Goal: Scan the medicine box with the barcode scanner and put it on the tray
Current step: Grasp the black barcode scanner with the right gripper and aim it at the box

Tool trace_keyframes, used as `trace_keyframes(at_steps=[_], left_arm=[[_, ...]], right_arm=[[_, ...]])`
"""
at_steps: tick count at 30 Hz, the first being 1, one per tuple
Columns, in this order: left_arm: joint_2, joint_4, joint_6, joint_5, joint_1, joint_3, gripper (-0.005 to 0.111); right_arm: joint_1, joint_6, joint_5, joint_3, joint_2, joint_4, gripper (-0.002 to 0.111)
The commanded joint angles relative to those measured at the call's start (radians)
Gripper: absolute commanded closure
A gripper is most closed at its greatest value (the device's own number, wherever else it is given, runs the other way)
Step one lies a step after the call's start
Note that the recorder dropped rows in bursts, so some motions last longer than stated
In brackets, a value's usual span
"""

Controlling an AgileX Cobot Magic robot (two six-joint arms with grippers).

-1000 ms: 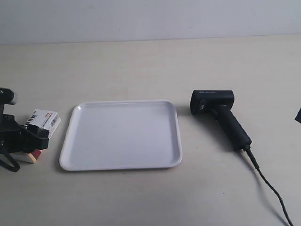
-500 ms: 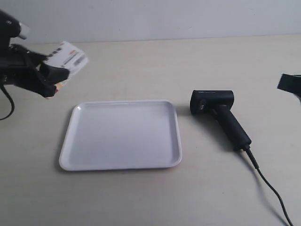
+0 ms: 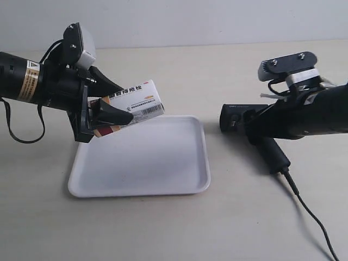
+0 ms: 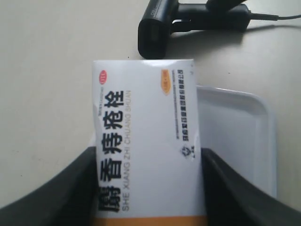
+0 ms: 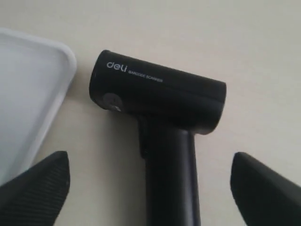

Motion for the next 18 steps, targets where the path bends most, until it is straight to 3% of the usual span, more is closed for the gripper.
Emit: trace_keyframes(at_steps=[1, 14, 18], left_arm=[[0.000, -0.010, 0.004, -0.004, -0.004, -0.009, 0.107], [0.000, -0.010, 0.000, -0.013, -0.004, 0.006, 0.107], [0.000, -0.010, 0.000, -0.011, -0.004, 0.022, 0.107]], right_arm=[[0.000, -0.050, -0.074, -0.049, 0.123, -0.008, 0.009], [-0.057, -0.145, -0.117, -0.134, 0.277, -0.008, 0.006], [-0.057, -0.191, -0.117, -0.152, 0.309, -0.008, 0.017]])
